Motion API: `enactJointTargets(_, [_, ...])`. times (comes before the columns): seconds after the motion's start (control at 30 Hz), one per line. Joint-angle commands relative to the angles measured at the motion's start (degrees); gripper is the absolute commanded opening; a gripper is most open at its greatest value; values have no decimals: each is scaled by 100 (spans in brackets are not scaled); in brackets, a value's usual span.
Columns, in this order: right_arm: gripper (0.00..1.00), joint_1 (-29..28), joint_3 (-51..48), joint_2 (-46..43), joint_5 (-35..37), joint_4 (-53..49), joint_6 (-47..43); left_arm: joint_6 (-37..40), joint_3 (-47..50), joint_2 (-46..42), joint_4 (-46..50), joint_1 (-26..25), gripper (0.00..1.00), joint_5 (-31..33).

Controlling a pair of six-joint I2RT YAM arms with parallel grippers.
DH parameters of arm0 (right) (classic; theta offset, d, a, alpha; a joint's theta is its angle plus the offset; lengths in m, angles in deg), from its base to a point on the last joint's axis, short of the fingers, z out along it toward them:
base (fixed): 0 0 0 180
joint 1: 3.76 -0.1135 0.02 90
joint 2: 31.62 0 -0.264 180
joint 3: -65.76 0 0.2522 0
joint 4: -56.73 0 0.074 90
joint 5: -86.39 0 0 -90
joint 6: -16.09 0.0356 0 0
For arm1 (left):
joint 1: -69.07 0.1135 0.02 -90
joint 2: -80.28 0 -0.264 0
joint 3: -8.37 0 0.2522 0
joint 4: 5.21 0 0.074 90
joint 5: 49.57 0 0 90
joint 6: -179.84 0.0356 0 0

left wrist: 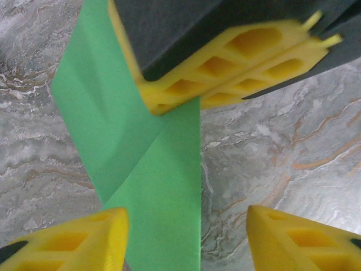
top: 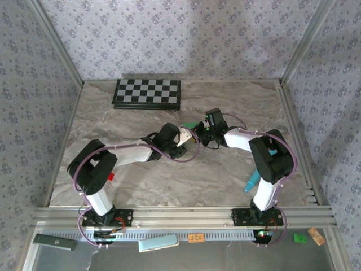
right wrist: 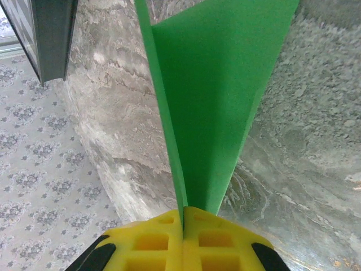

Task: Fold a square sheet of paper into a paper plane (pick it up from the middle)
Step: Fold the wing for the fifth time at the center of the table.

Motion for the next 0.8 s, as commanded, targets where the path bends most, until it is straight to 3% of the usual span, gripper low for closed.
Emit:
enactJointTargets(0.0, [0,62,38,-84,-131,-16,118,278,28,97,-172,-8,52,85])
enactJointTargets(0.47, [1,107,37,-32,-106,-140,62,258,77,233,-123,-3,30,-47])
enactJointTargets(0.77, [9,139,63,5,-102,-311,-12,153,81,354,-183,-2,20,-181])
